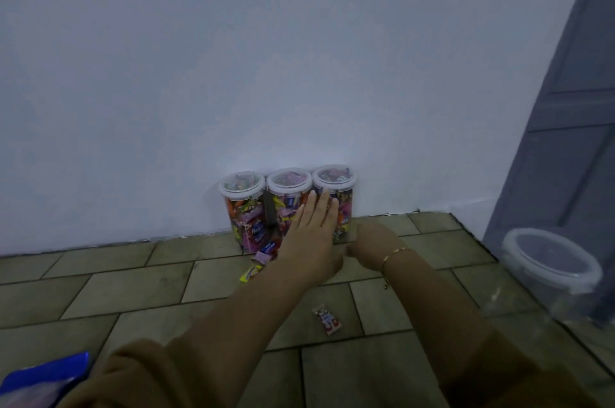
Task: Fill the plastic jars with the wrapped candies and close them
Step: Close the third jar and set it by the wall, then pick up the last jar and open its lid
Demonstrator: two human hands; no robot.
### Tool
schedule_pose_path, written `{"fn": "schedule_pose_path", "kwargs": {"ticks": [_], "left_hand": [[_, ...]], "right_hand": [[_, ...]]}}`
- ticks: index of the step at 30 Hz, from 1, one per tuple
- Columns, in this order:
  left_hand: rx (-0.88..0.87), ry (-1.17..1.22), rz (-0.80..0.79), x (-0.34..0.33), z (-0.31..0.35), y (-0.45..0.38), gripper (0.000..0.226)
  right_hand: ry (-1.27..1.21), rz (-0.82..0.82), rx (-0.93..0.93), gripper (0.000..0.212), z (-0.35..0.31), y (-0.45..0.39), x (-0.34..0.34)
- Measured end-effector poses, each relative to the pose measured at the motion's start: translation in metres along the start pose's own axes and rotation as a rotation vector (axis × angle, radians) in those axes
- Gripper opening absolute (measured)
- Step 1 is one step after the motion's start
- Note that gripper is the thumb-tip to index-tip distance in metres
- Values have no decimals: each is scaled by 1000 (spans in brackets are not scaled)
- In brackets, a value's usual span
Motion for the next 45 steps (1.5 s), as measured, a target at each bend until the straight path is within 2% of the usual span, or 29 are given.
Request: {"fn": "schedule_pose_path", "kwargs": {"ticks": [4,12,16,20,24,29,37,41,45], "left_hand": [[-94,-4,-4,10,32,8,97],[-250,85,-34,37,103,22,91],[-314,201,-133,40,136,33,77],[-335,177,-166,42,154,43,69],[-344,172,-195,41,159,49,65],[-319,208,-206,44,152,50,61],[-239,301,-224,45,127,56,59],[-192,325,-225,42,114,60,59],[-168,372,-207,44,108,61,57]], "right_hand": [[88,64,-9,31,-2,55,36],[227,134,-59,40,30,100,76],[283,268,-91,28,59,122,98],[404,404,-189,38,88,141,108],[353,433,-279,51,112,147,99],[339,510,-204,46,112,152,97],[300,488,-83,40,94,151,86],[338,449,-73,43,86,151,77],[341,501,-88,39,88,155,83]]}}
Point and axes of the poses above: each hand's wrist, its own y-axis away from the middle knuckle, its own x-axis out of the back of the hand, z = x × y, the point moved 7 cm from there along -y, towards the middle knuckle, and after that the axes turned 12 degrees about -y, right-handed, at the moved point
